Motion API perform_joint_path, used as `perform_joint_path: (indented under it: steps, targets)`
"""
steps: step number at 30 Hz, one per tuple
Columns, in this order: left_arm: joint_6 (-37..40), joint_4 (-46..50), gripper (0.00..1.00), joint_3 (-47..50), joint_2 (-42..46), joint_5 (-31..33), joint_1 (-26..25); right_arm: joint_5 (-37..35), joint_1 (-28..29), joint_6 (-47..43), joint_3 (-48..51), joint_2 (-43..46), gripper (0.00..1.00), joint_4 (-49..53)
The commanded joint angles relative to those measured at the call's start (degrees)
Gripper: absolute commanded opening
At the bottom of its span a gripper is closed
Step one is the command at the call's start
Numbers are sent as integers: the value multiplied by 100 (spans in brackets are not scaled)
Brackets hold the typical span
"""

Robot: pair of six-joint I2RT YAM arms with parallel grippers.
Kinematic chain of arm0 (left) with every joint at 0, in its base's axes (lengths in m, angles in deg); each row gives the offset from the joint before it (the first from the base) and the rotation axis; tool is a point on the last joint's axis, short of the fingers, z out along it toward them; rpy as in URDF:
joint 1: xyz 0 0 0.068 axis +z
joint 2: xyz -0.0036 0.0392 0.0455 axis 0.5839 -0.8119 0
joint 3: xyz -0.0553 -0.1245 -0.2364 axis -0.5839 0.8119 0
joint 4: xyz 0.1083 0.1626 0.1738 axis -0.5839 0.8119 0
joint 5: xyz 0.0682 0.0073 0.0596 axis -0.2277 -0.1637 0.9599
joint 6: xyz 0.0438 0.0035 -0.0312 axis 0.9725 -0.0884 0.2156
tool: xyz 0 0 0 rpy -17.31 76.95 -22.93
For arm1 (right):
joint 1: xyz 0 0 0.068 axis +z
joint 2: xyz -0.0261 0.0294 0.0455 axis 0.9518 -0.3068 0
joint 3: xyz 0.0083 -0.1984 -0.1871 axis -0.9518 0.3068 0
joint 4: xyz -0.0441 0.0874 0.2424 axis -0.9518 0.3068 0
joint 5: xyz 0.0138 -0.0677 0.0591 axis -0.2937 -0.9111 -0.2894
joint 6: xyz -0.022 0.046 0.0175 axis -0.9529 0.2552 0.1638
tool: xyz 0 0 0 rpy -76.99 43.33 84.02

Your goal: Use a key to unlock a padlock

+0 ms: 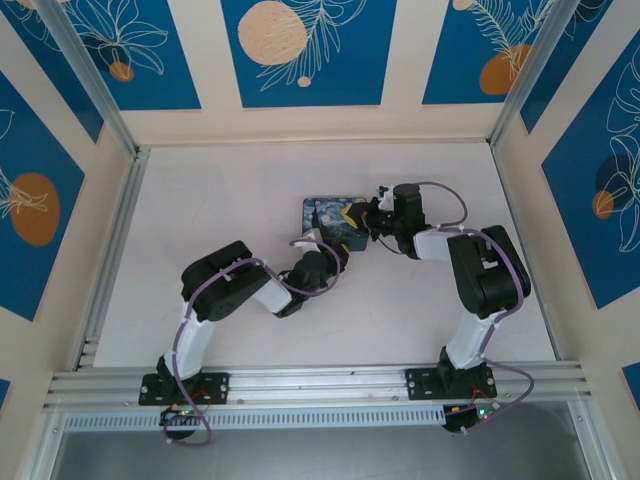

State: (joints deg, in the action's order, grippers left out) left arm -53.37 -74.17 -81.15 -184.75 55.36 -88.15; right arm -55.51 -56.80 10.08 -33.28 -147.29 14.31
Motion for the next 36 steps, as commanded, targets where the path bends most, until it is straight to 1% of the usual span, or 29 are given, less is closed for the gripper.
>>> perform_joint_path:
  steps: [1, 4, 7, 8, 12, 16, 21, 26, 32, 36]
  targets:
    - [-464, 871, 0, 186, 150, -182, -8, 228, -81, 38, -46, 289, 0, 79]
    - [-474, 1201, 0, 200, 451, -569, 58, 389, -140, -71, -95, 654, 0, 350]
    - [-405, 1778, 0, 100, 747, -1240, 262, 485, -180, -296, 56, 1205, 0, 743]
    - [-374, 2034, 0, 22, 820, -1531, 354, 512, -181, -387, 176, 1415, 0, 848]
    - [-203, 2570, 0, -271, 888, -2765, 728, 645, -209, -593, 818, 2254, 0, 1142]
    - [-98, 2814, 0, -365, 1056, -3506, 975, 773, -252, -789, 1504, 3111, 0, 1443]
    - [14, 3145, 0, -369, 1431, -3938, 1153, 834, -295, -904, 2195, 4056, 0, 1833]
    - [-113, 3133, 0, -163, 1768, -4159, 1392, 755, -259, -590, 2967, 4703, 0, 1636]
    - [-245, 2965, 0, 28, 2032, -4255, 1597, 663, -108, -451, 3417, 4942, 0, 1420]
    - [-310, 2894, 0, 37, 2114, -4321, 1605, 559, 48, -449, 3434, 4909, 0, 1326]
